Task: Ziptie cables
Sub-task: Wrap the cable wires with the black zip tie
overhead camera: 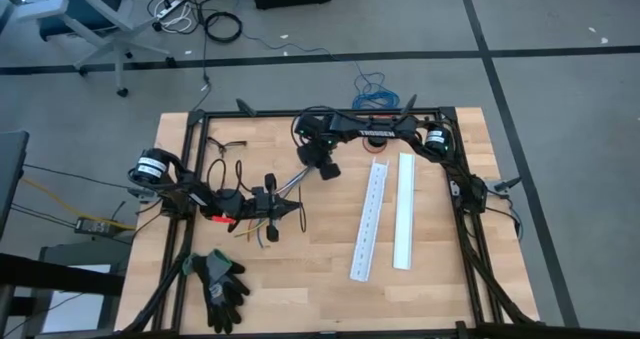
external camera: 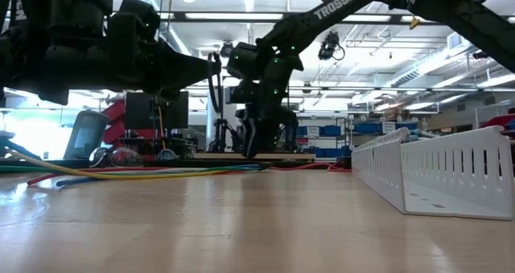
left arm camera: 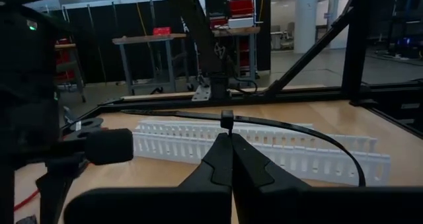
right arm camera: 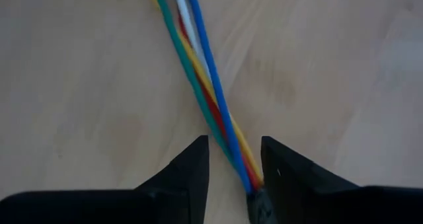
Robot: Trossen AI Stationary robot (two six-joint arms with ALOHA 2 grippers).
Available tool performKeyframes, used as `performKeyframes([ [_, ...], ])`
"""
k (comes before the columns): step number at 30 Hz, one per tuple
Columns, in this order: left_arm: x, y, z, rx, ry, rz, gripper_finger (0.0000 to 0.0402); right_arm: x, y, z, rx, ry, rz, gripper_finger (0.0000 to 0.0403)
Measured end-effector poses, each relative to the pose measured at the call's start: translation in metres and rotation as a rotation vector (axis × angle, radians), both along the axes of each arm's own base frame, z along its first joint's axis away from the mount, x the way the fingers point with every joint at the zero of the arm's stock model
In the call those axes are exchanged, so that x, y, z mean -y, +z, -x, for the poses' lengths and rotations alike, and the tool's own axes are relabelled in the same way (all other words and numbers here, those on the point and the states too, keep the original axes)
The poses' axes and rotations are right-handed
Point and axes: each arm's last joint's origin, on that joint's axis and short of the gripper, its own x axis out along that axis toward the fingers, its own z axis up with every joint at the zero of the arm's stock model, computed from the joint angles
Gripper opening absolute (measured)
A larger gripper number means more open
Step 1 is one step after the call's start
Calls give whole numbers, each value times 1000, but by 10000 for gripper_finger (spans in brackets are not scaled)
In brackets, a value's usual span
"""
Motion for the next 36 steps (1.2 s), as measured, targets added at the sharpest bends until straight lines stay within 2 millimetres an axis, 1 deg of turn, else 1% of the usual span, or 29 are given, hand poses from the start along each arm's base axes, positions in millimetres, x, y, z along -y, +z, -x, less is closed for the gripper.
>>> performKeyframes([
  [3, 0, 0, 0, 0, 0, 0, 1, 4, 0, 1, 3, 26, 23, 134],
  [5, 0, 0, 0, 0, -1, 1, 1, 6, -6, 0, -13, 36, 31, 136],
  [7, 0, 0, 0, -1, 0, 2, 1, 8, -14, 3, -65, 30, 59, 135],
  [10, 0, 0, 0, -1, 0, 2, 1, 10, -16, 4, -102, 20, 115, 128],
  [16, 0, 0, 0, 2, 1, 3, 1, 8, -18, 10, -176, -2, 115, 110],
  [18, 0, 0, 0, 0, 1, 3, 1, 7, -19, 13, -207, -8, 117, 94],
  [21, 0, 0, -1, 2, 1, 4, 1, 7, -20, 15, -245, -49, 113, 45],
  [22, 0, 0, -1, 3, 1, 4, 1, 7, -20, 16, -257, -66, 106, 26],
  [23, 0, 0, -1, 3, 1, 4, 1, 6, -19, 18, -270, -83, 98, 15],
  [26, 0, 0, -1, 3, 1, 4, 1, 5, -18, 27, -348, -182, 47, 10],
  [31, 0, 0, -1, 3, 1, 5, 1, 7, -12, 49, -504, -328, -64, 1],
  [33, 0, 0, -1, 2, 1, 5, 1, 6, -6, 58, -564, -410, -117, 0],
  [36, 0, 1, -1, 4, 1, 11, 1, 1, 13, 72, -636, -556, -227, 1],
])
